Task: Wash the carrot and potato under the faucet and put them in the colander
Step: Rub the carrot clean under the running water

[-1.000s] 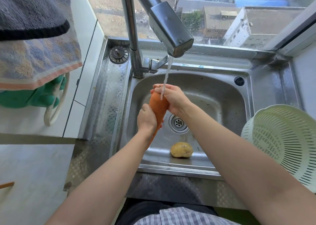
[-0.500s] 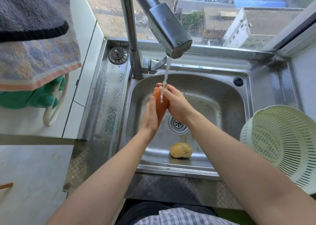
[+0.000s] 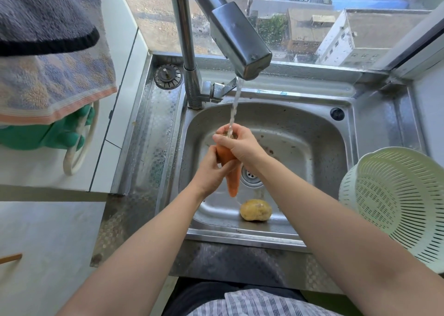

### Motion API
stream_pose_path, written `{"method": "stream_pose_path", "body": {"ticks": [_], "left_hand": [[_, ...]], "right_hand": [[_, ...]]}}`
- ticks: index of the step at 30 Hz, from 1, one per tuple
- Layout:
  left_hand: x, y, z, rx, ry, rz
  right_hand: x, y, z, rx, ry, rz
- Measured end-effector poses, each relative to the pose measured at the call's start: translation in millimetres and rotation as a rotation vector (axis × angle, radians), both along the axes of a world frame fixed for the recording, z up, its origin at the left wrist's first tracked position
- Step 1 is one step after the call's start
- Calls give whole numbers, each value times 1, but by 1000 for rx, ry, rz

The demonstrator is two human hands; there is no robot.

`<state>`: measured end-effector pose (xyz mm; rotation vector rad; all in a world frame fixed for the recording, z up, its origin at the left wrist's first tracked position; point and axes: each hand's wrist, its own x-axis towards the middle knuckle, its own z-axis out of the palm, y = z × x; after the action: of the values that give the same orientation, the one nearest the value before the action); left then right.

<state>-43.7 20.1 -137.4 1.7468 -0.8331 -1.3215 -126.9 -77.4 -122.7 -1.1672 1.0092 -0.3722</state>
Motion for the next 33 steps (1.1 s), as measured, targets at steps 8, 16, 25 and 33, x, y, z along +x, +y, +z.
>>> {"method": "stream_pose_path", "body": {"ticks": [8,16,25,33], "left_hand": [[1,-1,2,-28,-27,-26],[-1,-5,1,5,35,37],[-11,-5,-4,52,99,187],[-7,-5,-6,88,76,122]], "right_hand": [[-20,-14,1,384,-339,97],[-16,-5,-8,376,-315,-47],[-14,-2,-15,303,-236,-22],[-6,6,-20,183,-155,-183]]}}
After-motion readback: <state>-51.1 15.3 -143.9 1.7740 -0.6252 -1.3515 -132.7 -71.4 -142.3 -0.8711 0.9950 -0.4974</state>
